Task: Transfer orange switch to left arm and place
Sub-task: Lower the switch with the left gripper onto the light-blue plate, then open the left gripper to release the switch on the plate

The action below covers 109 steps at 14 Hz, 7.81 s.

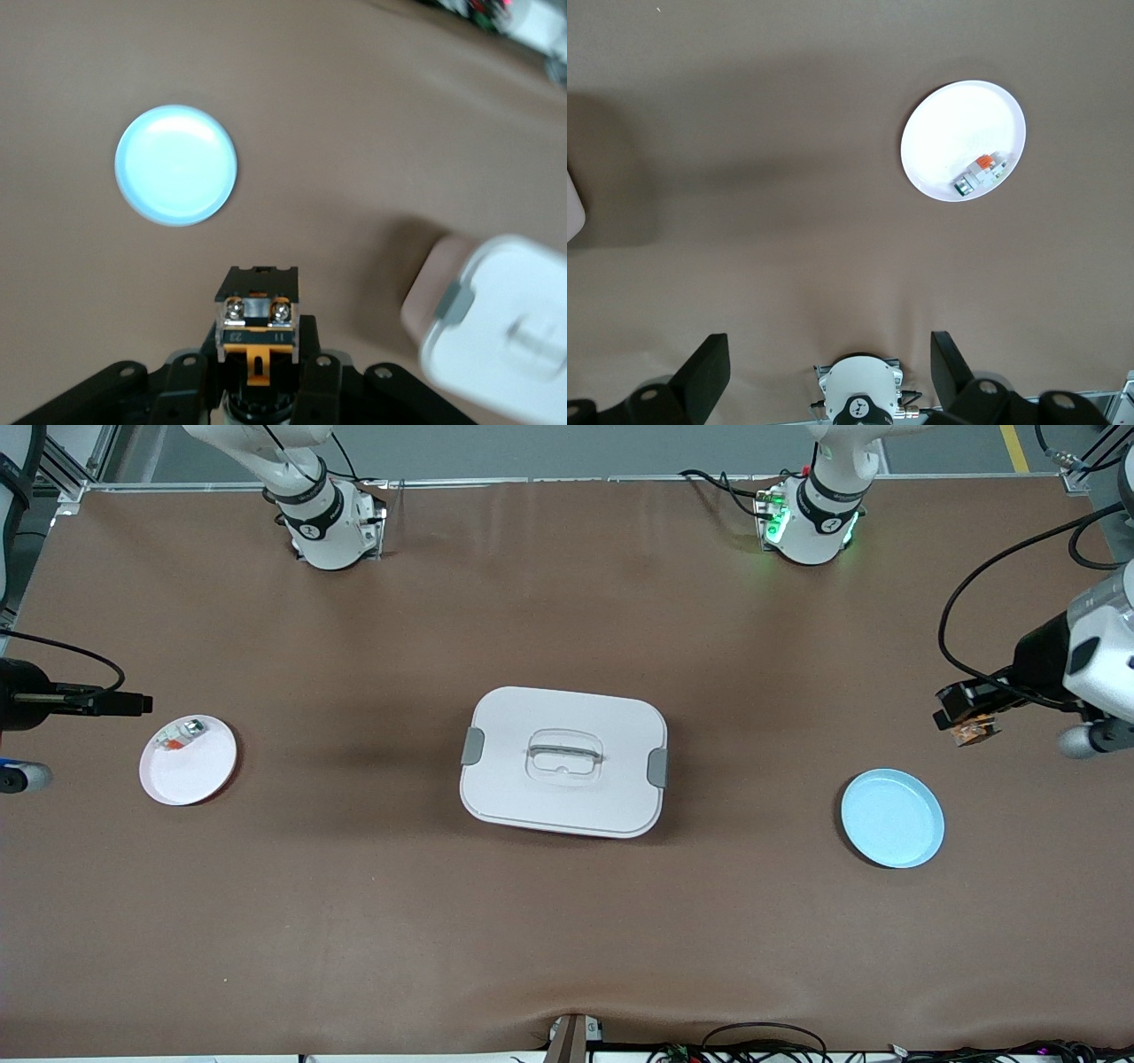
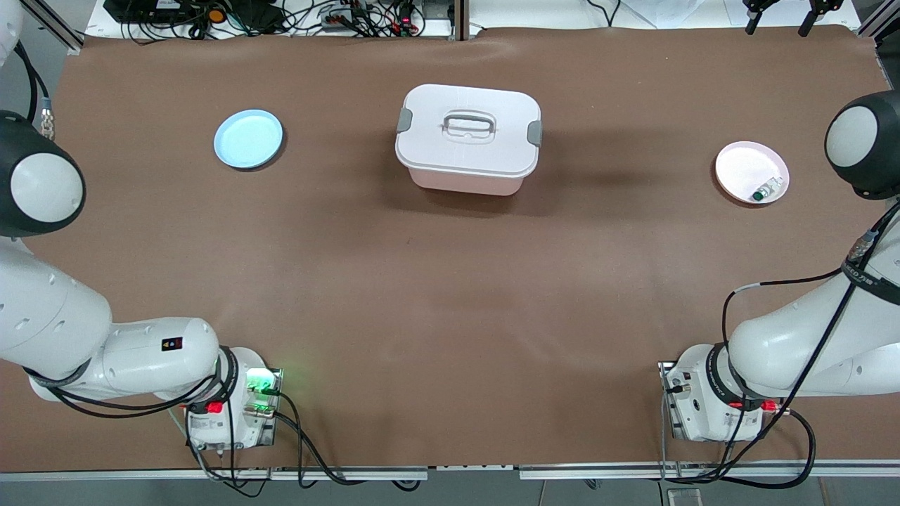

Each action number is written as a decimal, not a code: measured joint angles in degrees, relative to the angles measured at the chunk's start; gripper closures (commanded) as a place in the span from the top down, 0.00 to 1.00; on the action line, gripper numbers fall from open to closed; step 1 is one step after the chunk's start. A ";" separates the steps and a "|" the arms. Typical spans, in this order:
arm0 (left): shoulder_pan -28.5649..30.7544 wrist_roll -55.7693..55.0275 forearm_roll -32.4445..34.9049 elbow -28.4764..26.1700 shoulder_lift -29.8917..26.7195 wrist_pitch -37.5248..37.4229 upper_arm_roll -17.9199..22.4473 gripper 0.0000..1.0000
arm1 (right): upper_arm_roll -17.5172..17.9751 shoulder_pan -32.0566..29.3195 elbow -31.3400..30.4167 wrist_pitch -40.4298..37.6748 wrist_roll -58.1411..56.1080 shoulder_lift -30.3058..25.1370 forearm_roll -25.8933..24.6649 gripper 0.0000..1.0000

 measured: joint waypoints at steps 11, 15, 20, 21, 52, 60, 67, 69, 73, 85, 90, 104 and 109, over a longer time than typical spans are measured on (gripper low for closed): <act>1.21 -51.34 8.37 -3.12 3.33 0.14 1.40 0.00 | 0.08 0.00 0.04 4.31 -3.87 -0.20 -0.26 1.00; 1.40 -53.09 8.54 -9.47 4.17 5.38 1.43 0.00 | 0.18 0.12 0.21 4.41 -3.76 -1.39 -0.26 1.00; 4.54 -53.62 8.58 -19.30 3.36 17.16 1.46 0.00 | 0.21 0.09 0.21 4.56 -3.74 -2.33 0.63 1.00; 5.19 -53.61 8.59 -21.62 3.17 20.37 1.47 0.00 | 0.19 0.08 0.23 4.59 -3.74 -2.47 0.75 1.00; 10.74 -53.15 12.03 -29.24 23.14 50.37 1.69 0.00 | 0.45 0.99 -24.93 13.05 -3.20 -27.24 0.89 1.00; 10.59 -53.15 13.07 -28.53 24.35 50.58 1.48 0.09 | -0.06 1.81 -25.18 15.10 -0.30 -28.57 0.93 1.00; 10.04 -53.15 13.07 -27.68 24.36 50.61 1.43 0.57 | -0.53 2.58 -25.36 15.30 0.82 -28.57 0.93 1.00; 10.14 -53.10 13.09 -27.62 24.37 50.61 1.44 0.65 | -1.19 2.58 -25.38 15.30 0.82 -28.57 0.93 1.00; 10.14 -52.95 13.26 -27.08 24.33 50.60 1.28 1.00 | -1.31 2.64 -25.38 15.42 0.82 -28.58 0.94 1.00; 4.81 -18.68 6.11 -26.02 20.83 49.84 2.73 1.00 | -1.37 2.89 -25.38 17.27 0.82 -28.77 0.94 1.00; -1.44 -1.99 3.08 -26.28 17.61 49.84 6.59 1.00 | -1.40 2.92 -25.38 17.50 0.82 -28.81 0.95 1.00; -3.02 17.42 2.62 -26.01 3.06 35.39 8.29 1.00 | -1.47 2.93 -25.41 17.82 0.83 -28.82 0.97 1.00; -3.07 18.64 2.63 -26.03 -3.76 28.18 8.17 1.00 | -1.54 2.93 -25.43 17.86 0.83 -28.82 0.97 1.00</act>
